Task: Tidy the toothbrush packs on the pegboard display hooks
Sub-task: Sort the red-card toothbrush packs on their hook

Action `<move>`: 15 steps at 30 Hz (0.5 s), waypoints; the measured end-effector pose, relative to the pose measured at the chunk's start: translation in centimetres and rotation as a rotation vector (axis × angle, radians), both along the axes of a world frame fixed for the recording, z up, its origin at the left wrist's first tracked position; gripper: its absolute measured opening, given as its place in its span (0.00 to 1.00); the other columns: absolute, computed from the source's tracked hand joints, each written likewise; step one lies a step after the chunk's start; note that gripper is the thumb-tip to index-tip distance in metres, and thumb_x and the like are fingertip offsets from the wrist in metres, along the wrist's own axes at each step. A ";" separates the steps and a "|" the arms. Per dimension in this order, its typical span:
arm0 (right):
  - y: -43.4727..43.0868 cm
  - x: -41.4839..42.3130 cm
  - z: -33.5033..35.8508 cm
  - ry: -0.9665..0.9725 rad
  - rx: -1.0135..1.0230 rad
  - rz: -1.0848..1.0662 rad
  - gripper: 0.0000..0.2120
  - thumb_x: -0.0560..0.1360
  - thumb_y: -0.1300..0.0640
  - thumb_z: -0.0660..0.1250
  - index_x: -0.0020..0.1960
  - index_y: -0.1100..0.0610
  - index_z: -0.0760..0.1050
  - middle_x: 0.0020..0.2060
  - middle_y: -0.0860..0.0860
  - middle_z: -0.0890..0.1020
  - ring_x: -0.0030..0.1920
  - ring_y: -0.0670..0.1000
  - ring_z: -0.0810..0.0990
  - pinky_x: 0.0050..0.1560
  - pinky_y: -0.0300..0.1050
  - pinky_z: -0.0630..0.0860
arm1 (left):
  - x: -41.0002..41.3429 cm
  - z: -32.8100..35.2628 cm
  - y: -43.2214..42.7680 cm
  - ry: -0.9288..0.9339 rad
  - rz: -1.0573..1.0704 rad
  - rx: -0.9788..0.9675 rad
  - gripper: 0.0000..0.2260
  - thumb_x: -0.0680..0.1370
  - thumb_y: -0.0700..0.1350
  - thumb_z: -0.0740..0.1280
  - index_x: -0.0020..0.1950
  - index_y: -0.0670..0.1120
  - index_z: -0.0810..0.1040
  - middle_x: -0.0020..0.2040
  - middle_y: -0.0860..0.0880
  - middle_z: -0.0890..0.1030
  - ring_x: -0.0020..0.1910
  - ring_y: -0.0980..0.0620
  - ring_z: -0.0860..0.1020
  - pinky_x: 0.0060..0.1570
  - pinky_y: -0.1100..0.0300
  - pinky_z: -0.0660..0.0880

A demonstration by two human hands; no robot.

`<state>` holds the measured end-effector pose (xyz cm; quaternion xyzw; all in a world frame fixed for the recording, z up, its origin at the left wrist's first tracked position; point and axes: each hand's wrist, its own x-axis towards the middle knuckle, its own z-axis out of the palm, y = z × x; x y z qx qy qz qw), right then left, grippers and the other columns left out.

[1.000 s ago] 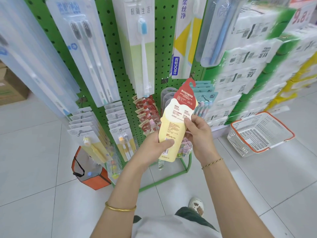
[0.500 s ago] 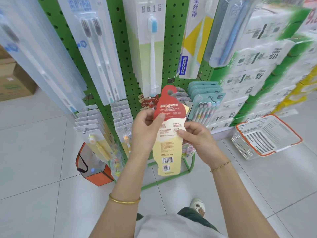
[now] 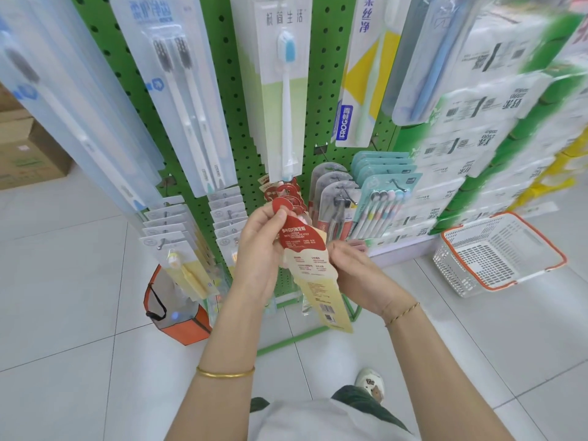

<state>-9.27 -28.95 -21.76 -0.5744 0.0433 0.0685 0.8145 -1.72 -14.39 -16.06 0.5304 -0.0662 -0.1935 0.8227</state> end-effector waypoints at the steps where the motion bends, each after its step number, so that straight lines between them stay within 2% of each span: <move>1: 0.2 0.0 0.0 0.014 0.018 0.015 0.31 0.58 0.38 0.78 0.47 0.58 0.70 0.42 0.52 0.76 0.45 0.53 0.71 0.44 0.45 0.68 | -0.1 0.0 0.0 0.005 -0.018 -0.036 0.04 0.80 0.38 0.60 0.50 0.41 0.74 0.42 0.47 0.82 0.40 0.54 0.81 0.40 0.62 0.78; 4: 0.5 0.2 -0.3 0.029 0.040 0.059 0.39 0.57 0.41 0.80 0.59 0.59 0.69 0.53 0.55 0.79 0.55 0.58 0.74 0.55 0.52 0.71 | -0.3 -0.1 -0.2 0.001 -0.035 -0.069 0.05 0.80 0.38 0.58 0.47 0.42 0.73 0.39 0.49 0.81 0.38 0.55 0.79 0.39 0.63 0.77; 6: 0.9 0.3 -0.3 0.015 0.047 0.096 0.44 0.60 0.43 0.79 0.67 0.62 0.66 0.61 0.60 0.76 0.64 0.62 0.72 0.66 0.58 0.66 | -0.4 -0.1 -0.3 0.002 -0.040 -0.080 0.07 0.80 0.38 0.57 0.45 0.43 0.73 0.36 0.51 0.80 0.35 0.56 0.77 0.38 0.63 0.75; 8: 1.1 0.4 -0.1 0.007 0.001 0.117 0.46 0.62 0.43 0.78 0.70 0.63 0.63 0.66 0.63 0.72 0.68 0.62 0.69 0.70 0.59 0.63 | -0.5 0.0 -0.4 0.006 -0.046 -0.084 0.09 0.80 0.38 0.56 0.43 0.44 0.72 0.36 0.51 0.78 0.34 0.56 0.76 0.36 0.63 0.74; 10: 1.3 0.4 0.2 0.004 -0.108 0.120 0.44 0.61 0.43 0.78 0.69 0.61 0.66 0.64 0.59 0.74 0.65 0.58 0.73 0.68 0.56 0.68 | -0.5 -0.1 -0.4 0.000 -0.038 -0.047 0.09 0.80 0.37 0.56 0.43 0.44 0.74 0.38 0.50 0.78 0.35 0.56 0.77 0.37 0.64 0.75; 13: 1.0 0.4 0.3 0.040 -0.349 0.031 0.38 0.60 0.44 0.76 0.65 0.55 0.69 0.61 0.57 0.75 0.61 0.55 0.76 0.65 0.54 0.71 | -0.2 -0.7 -0.3 -0.035 0.029 0.095 0.09 0.79 0.37 0.59 0.52 0.42 0.78 0.52 0.44 0.81 0.49 0.53 0.79 0.52 0.57 0.76; 15: 0.7 0.4 0.2 0.084 -0.525 -0.080 0.37 0.60 0.42 0.76 0.64 0.53 0.69 0.57 0.51 0.77 0.57 0.49 0.77 0.64 0.52 0.72 | -0.1 -0.8 0.0 -0.036 0.100 0.161 0.09 0.80 0.37 0.60 0.56 0.43 0.78 0.58 0.43 0.79 0.55 0.51 0.79 0.59 0.54 0.75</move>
